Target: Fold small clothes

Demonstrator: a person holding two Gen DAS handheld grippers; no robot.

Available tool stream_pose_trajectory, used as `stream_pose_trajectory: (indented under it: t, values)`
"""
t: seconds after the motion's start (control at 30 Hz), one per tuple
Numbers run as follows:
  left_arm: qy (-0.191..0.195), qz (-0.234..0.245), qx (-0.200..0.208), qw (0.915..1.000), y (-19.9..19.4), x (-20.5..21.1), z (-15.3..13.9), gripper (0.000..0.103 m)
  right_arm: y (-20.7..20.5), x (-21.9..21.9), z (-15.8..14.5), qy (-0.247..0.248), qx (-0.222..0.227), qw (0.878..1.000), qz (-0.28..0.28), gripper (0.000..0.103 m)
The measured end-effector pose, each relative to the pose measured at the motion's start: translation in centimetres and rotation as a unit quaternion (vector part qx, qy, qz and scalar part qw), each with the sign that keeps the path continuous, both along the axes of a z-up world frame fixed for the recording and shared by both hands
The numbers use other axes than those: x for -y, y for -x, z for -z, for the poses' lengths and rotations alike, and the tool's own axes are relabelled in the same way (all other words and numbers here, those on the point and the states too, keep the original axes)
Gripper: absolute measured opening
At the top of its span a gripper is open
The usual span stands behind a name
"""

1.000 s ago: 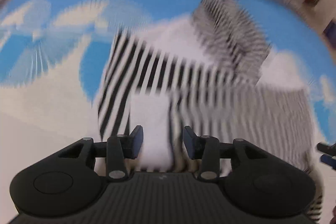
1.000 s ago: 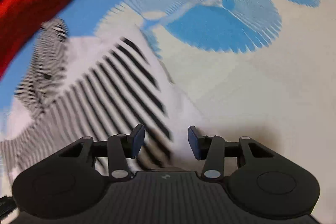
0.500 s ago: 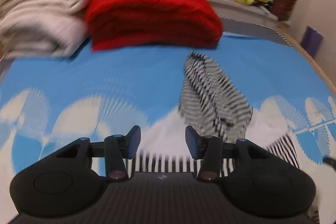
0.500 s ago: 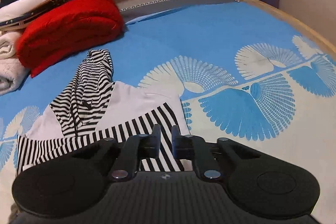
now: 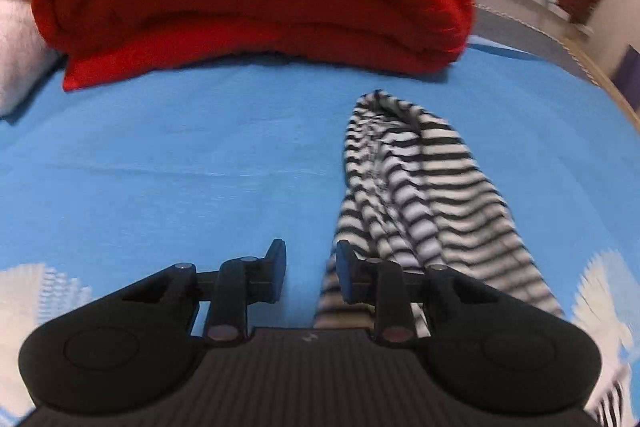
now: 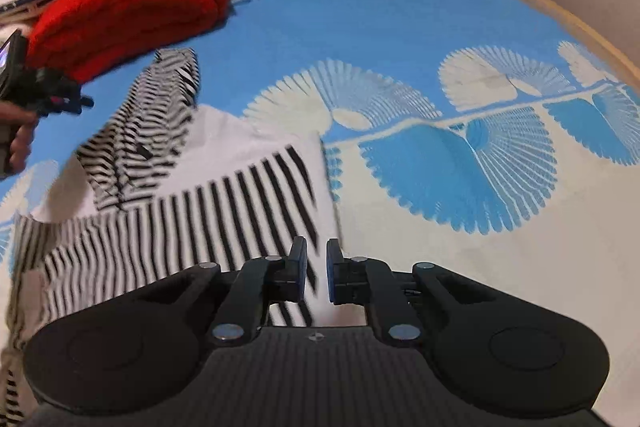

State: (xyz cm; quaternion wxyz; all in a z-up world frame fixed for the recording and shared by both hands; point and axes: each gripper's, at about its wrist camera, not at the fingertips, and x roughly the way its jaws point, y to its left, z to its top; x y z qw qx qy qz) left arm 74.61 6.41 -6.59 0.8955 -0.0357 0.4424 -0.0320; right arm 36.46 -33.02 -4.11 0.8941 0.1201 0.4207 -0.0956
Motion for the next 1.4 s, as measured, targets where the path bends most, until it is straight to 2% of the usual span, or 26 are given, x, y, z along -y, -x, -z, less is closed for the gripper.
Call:
stream_pose_trajectory:
  t: [0.13,0.2,0.3,0.33,0.37,0.4,0.5,0.57,0.63,0.7,0.77,0.83,0.9,0.97,1.0,1.07,1.13,1.2,1.27,1.3,1.33,1.4]
  values:
    - [0.004,-0.041,-0.005,0.9992,-2.2,0.7,2.7,0.046,0.0,0.2,0.8,-0.003,-0.011,1.000,-0.006,0.011]
    - [0.009,-0.020,0.002,0.9998,-2.8,1.7,3.4,0.051,0.2,0.2,1.0,-0.002,-0.015,1.000,-0.010,0.011]
    - [-0.020,-0.001,0.011,0.9997,-3.3,3.5,4.1,0.050,0.2,0.2,1.3,-0.010,-0.021,1.000,-0.010,0.011]
    - [-0.024,0.003,0.012,0.9996,-3.5,3.8,4.1,0.031,0.2,0.1,1.3,-0.010,-0.022,1.000,-0.010,0.011]
    - [-0.028,0.008,0.011,0.9995,-3.5,4.1,3.9,0.002,0.2,0.1,1.3,-0.008,-0.021,1.000,-0.011,0.011]
    - [-0.038,0.014,0.009,0.9991,-3.5,4.4,3.6,0.001,0.2,0.0,1.3,-0.008,-0.021,1.000,-0.012,0.011]
    - [-0.072,0.063,0.050,0.9942,-1.3,5.4,0.6,0.001,0.3,0.2,1.2,-0.017,-0.021,1.000,-0.015,0.011]
    - [-0.068,0.099,0.083,0.9892,2.2,5.8,-1.5,0.001,0.1,0.7,1.0,-0.031,-0.022,0.999,-0.006,0.011]
    - [-0.041,0.140,0.106,0.9836,8.0,6.2,-3.0,0.001,0.0,1.1,0.6,-0.050,-0.020,0.999,0.007,0.011]
    - [-0.023,0.178,0.116,0.9770,14.8,6.6,-3.7,0.001,-0.1,1.4,0.1,-0.066,-0.015,0.998,0.015,0.011]
    - [-0.028,0.216,0.120,0.9686,22.9,6.4,-3.8,0.001,-0.3,1.6,-0.4,-0.071,-0.008,0.997,0.020,0.011]
    - [-0.036,0.231,0.093,0.9678,29.9,5.4,-3.2,0.001,-0.3,1.8,-1.0,-0.077,0.001,0.997,0.029,0.011]
    - [-0.071,0.236,0.022,0.9690,35.7,4.0,-2.3,0.001,-0.3,1.9,-1.5,-0.086,0.009,0.996,0.038,0.011]
    - [-0.104,0.206,-0.048,0.9718,39.1,2.1,-2.0,0.004,-0.1,1.9,-1.9,-0.096,0.013,0.994,0.042,0.011]
    - [-0.109,0.166,-0.064,0.9780,40.2,0.7,-2.4,0.004,0.0,1.8,-2.0,-0.100,0.013,0.994,0.042,0.011]
    - [-0.072,0.072,-0.070,0.9923,40.8,-2.3,-3.8,0.012,0.2,1.4,-2.1,-0.113,0.011,0.993,0.040,0.011]
    - [0.003,0.007,-0.055,0.9985,40.5,-4.6,-4.9,0.022,0.2,0.9,-2.2,-0.124,0.014,0.992,0.032,0.011]
    - [0.079,-0.033,-0.039,0.9955,39.2,-5.6,-4.9,0.026,0.2,-0.1,-2.3,-0.124,0.016,0.992,0.021,0.011]
    - [0.163,-0.060,-0.038,0.9841,37.4,-5.4,-3.9,0.032,0.2,-1.0,-2.2,-0.135,0.016,0.991,0.013,0.011]
    - [0.189,-0.068,-0.043,0.9786,36.3,-5.2,-3.3,0.032,0.2,-1.3,-2.1,-0.139,0.014,0.990,0.012,0.011]
    - [0.208,-0.075,-0.047,0.9741,35.5,-5.4,-3.1,0.032,0.1,-1.8,-2.0,-0.140,0.011,0.990,0.010,0.011]
    - [0.207,-0.082,-0.035,0.9743,33.0,-4.4,-2.0,0.043,0.0,-2.5,-2.0,-0.138,0.008,0.990,0.005,0.011]
